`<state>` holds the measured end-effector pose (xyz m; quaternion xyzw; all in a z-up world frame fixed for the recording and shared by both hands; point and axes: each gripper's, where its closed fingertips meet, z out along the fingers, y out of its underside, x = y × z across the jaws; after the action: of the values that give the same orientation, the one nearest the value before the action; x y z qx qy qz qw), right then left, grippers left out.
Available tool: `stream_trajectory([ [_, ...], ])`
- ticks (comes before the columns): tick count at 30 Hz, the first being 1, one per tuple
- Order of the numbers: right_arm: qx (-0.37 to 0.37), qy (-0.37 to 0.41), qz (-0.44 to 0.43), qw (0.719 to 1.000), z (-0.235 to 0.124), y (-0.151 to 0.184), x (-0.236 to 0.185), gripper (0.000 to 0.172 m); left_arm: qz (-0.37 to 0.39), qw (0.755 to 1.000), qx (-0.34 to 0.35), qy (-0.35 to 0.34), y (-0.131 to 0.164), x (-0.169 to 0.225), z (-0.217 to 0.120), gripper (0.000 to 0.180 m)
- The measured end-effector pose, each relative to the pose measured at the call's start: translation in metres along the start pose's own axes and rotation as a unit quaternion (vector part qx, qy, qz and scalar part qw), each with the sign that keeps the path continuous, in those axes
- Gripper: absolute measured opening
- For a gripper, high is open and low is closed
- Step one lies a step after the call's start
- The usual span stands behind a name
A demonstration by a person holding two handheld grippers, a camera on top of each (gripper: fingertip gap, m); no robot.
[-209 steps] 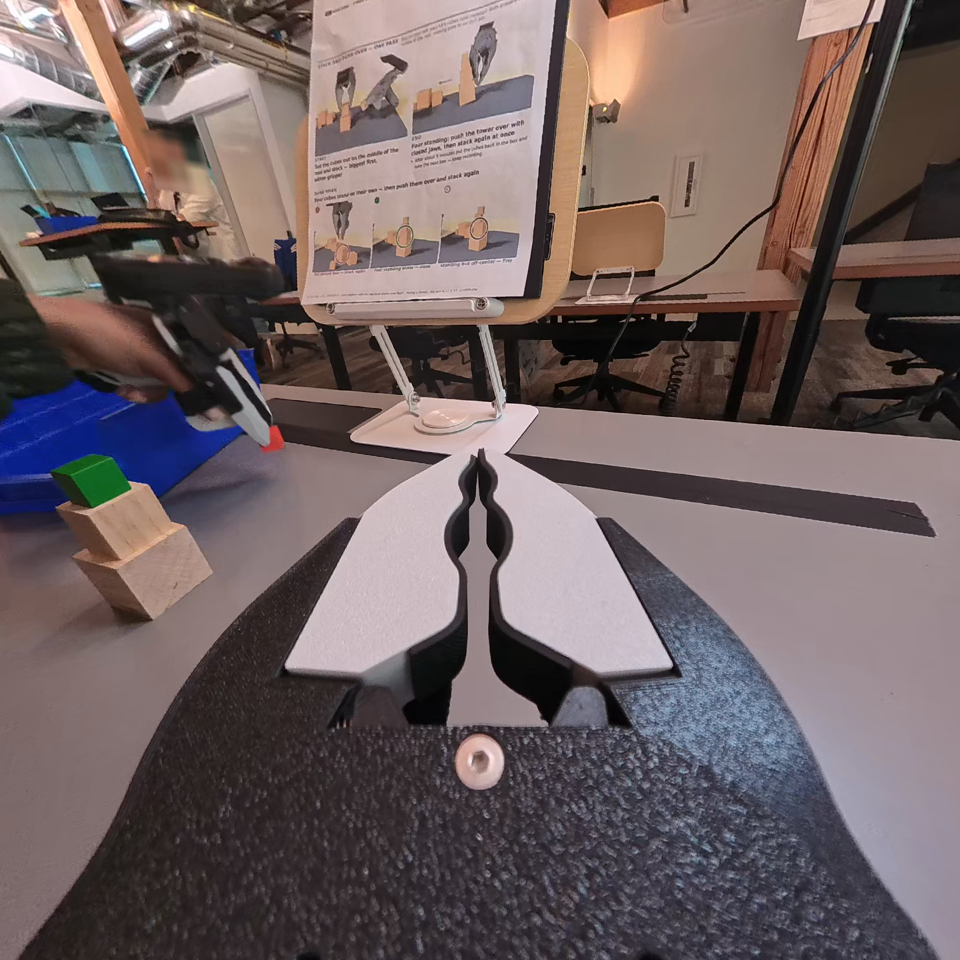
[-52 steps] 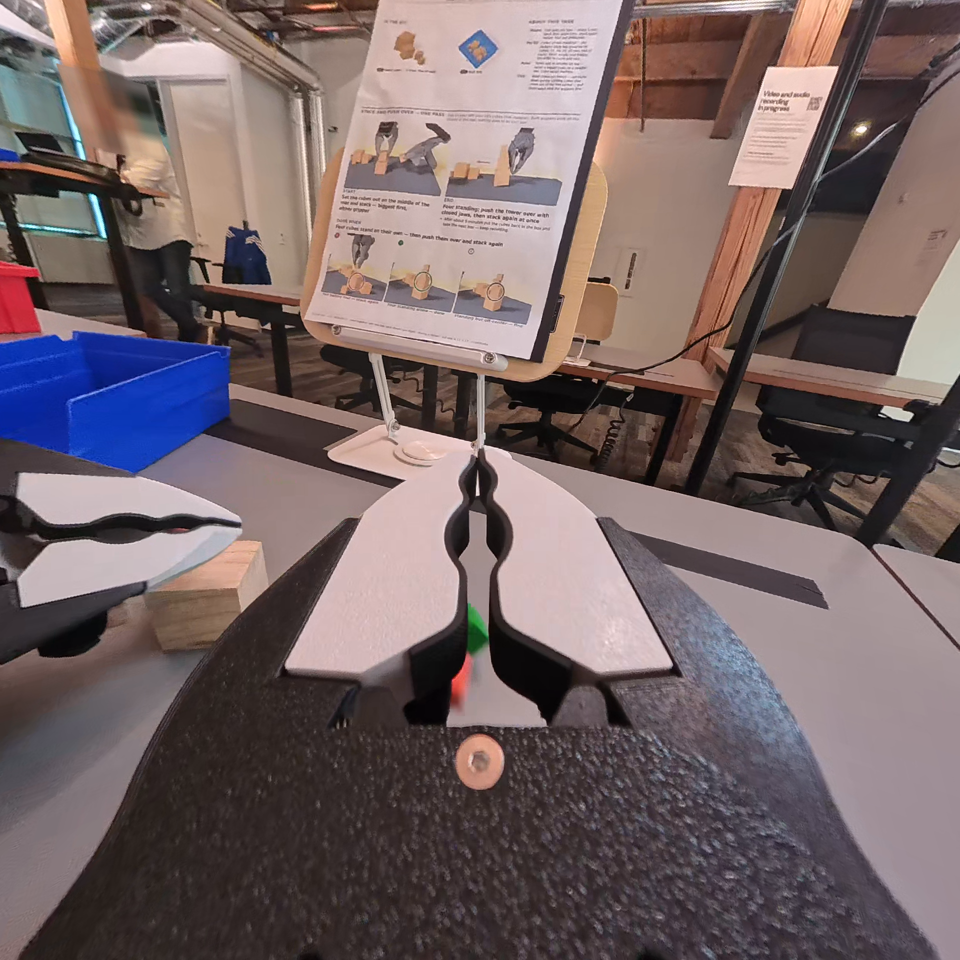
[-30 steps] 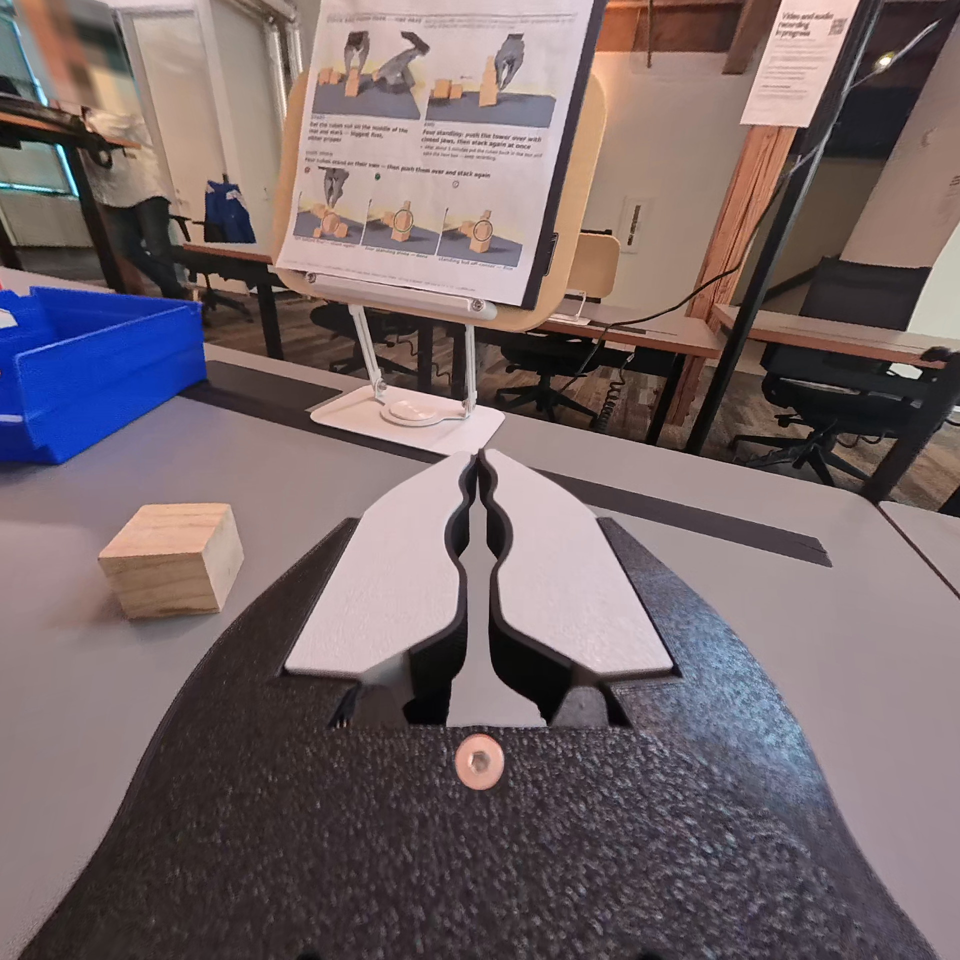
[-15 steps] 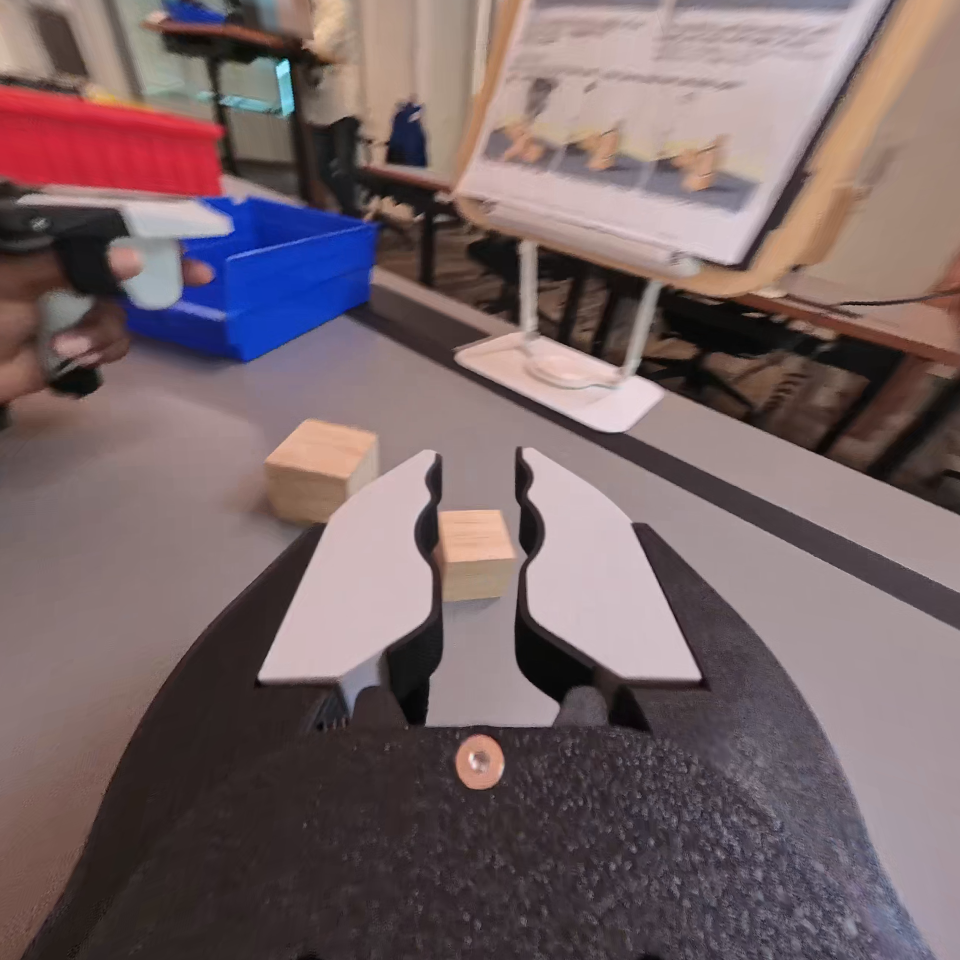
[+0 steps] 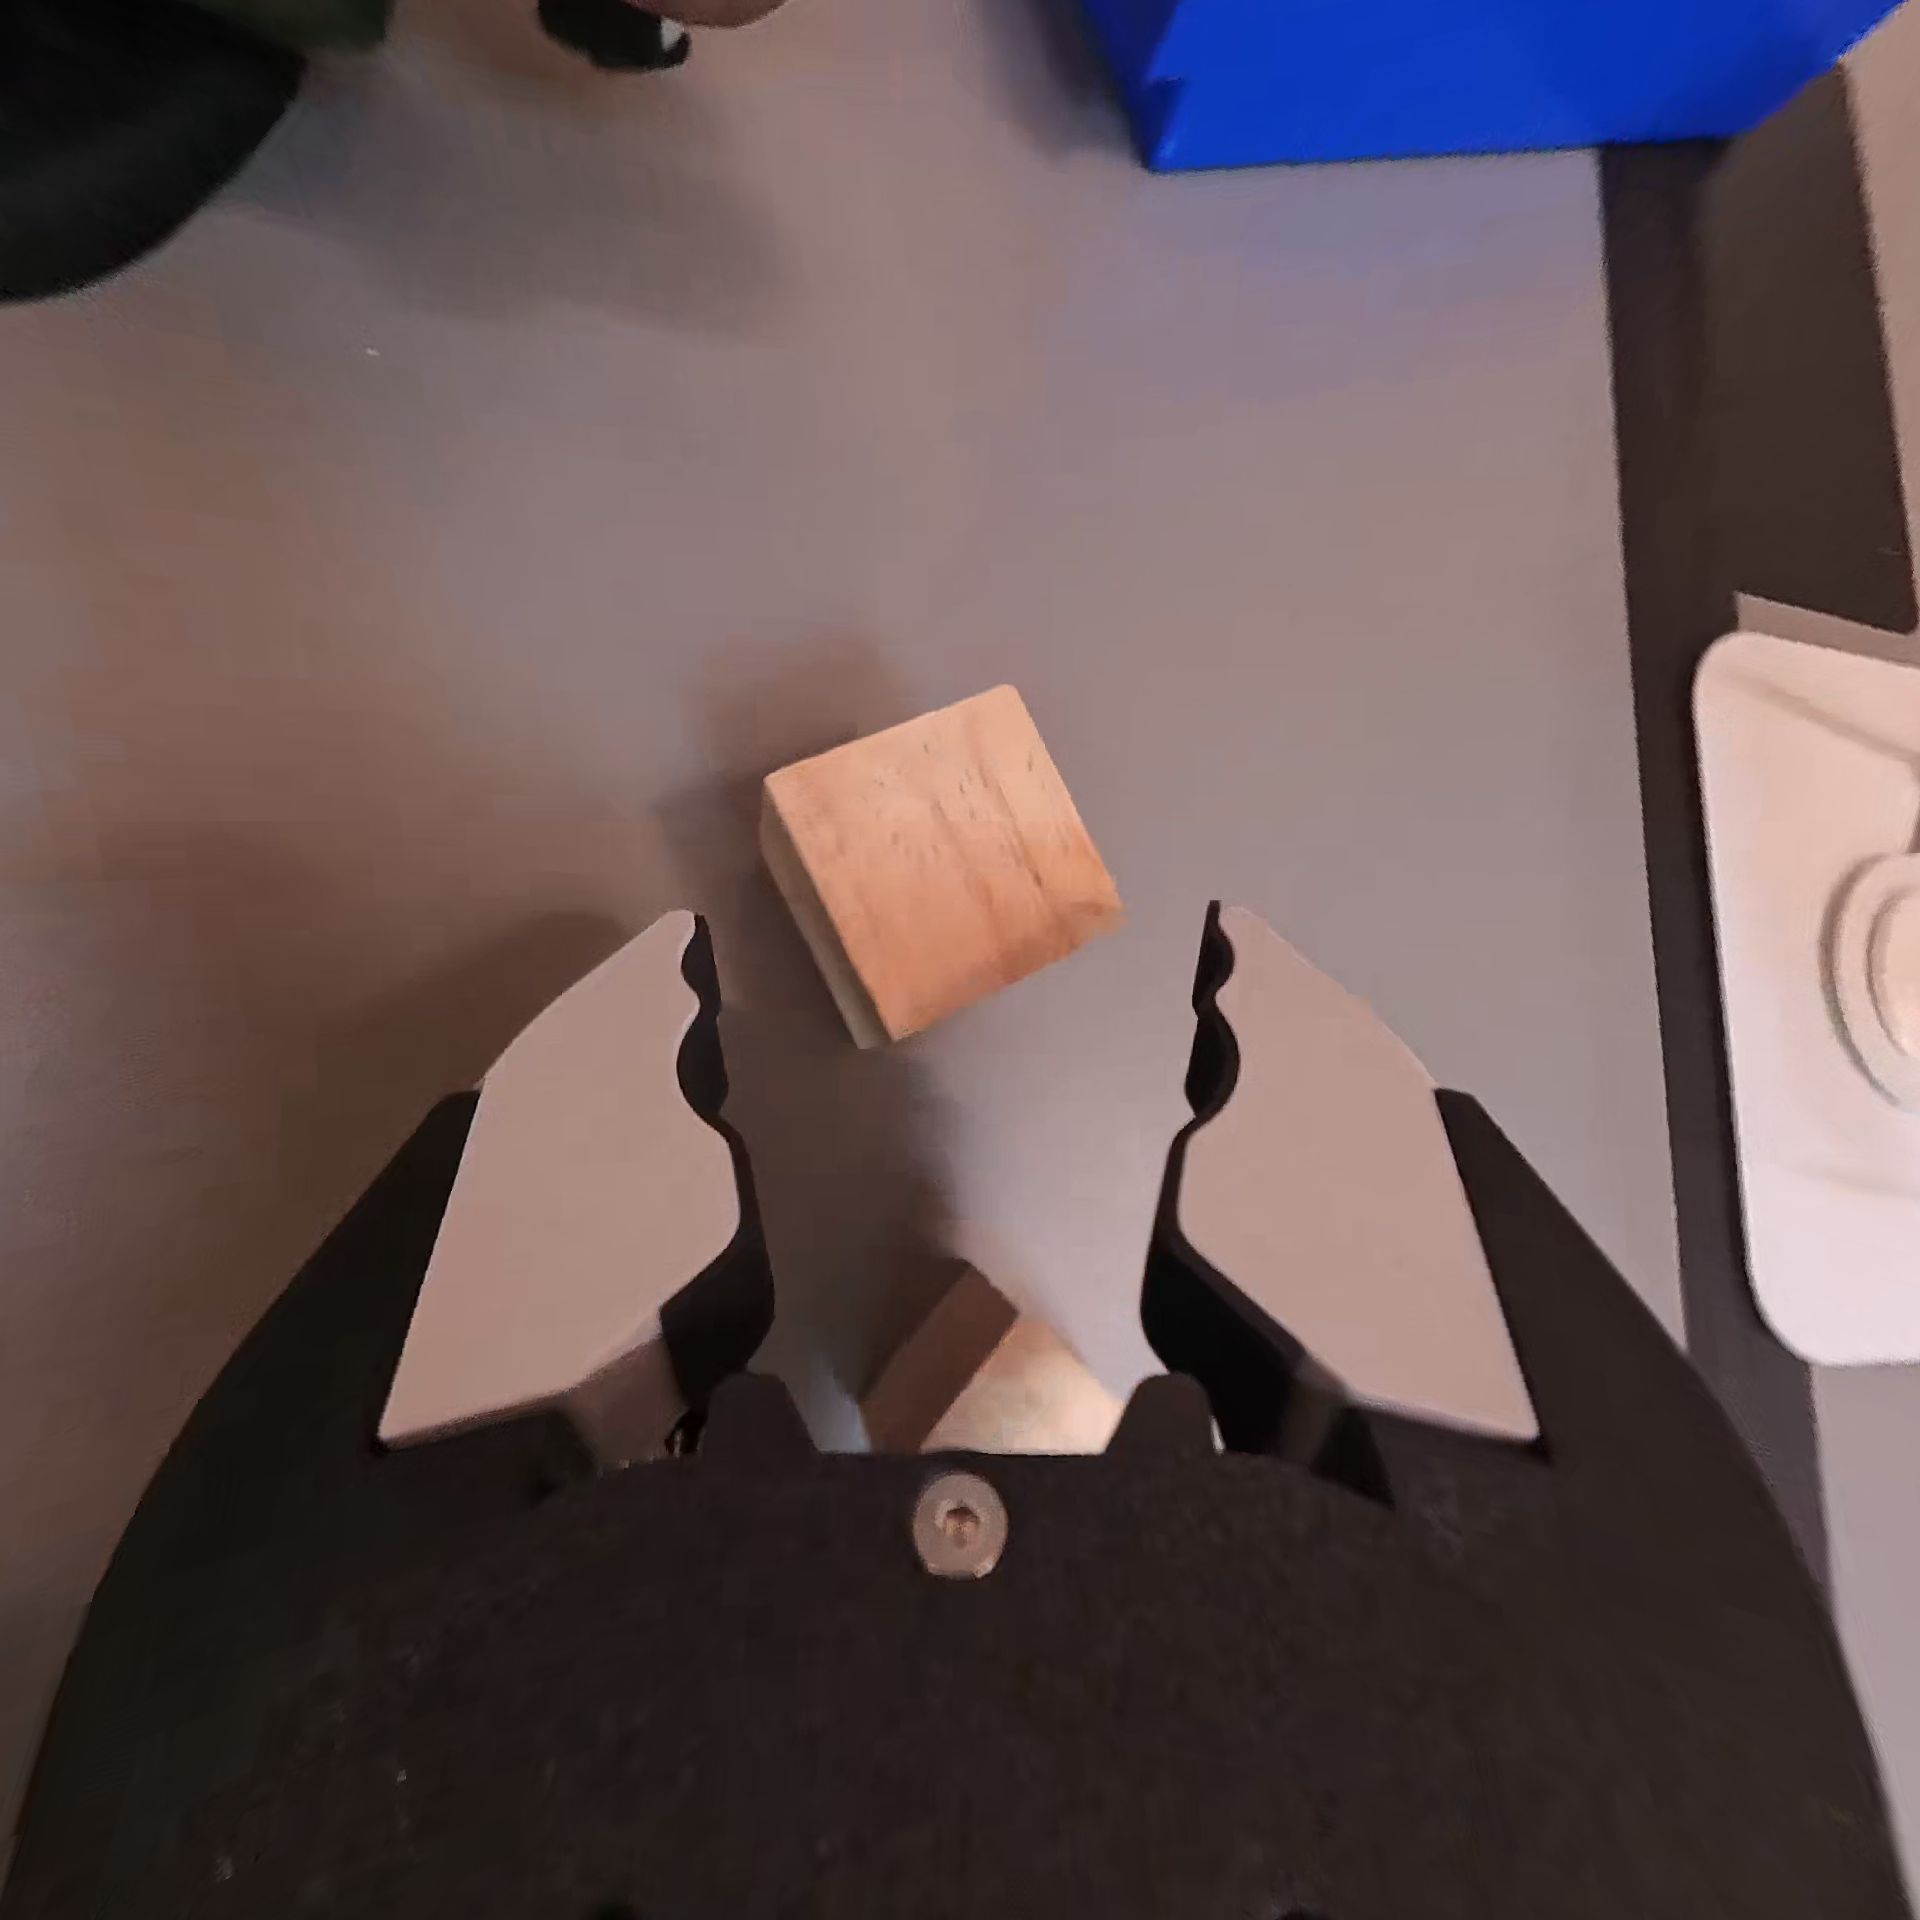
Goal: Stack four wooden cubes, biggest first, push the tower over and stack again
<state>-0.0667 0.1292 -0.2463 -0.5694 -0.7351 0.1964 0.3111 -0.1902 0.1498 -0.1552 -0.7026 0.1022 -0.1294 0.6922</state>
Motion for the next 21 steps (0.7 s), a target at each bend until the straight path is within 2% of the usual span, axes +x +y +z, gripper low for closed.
stream_trajectory([
  [3,-0.034,-0.029,-0.024,0.999,0.014,-0.001,0.004,0.089,0.006,1.000,-0.007,0.009,0.003,0.003,0.002,0.000],
  [6,-0.057,-0.058,-0.024,0.996,0.026,0.006,-0.001,0.068,0.007,1.000,-0.011,0.019,0.005,0.006,0.003,0.000],
  [8,-0.057,-0.057,-0.014,0.997,0.022,0.006,-0.001,0.065,0.006,1.000,-0.013,0.023,0.006,0.007,0.003,0.000],
  [15,0.012,0.006,0.058,0.998,-0.041,0.002,0.017,0.063,-0.002,0.999,-0.013,0.036,0.005,0.012,0.004,0.000],
  [21,-0.015,0.026,0.077,0.997,-0.085,0.026,-0.002,0.063,-0.002,0.999,-0.016,0.039,0.006,0.014,0.004,0.000],
])
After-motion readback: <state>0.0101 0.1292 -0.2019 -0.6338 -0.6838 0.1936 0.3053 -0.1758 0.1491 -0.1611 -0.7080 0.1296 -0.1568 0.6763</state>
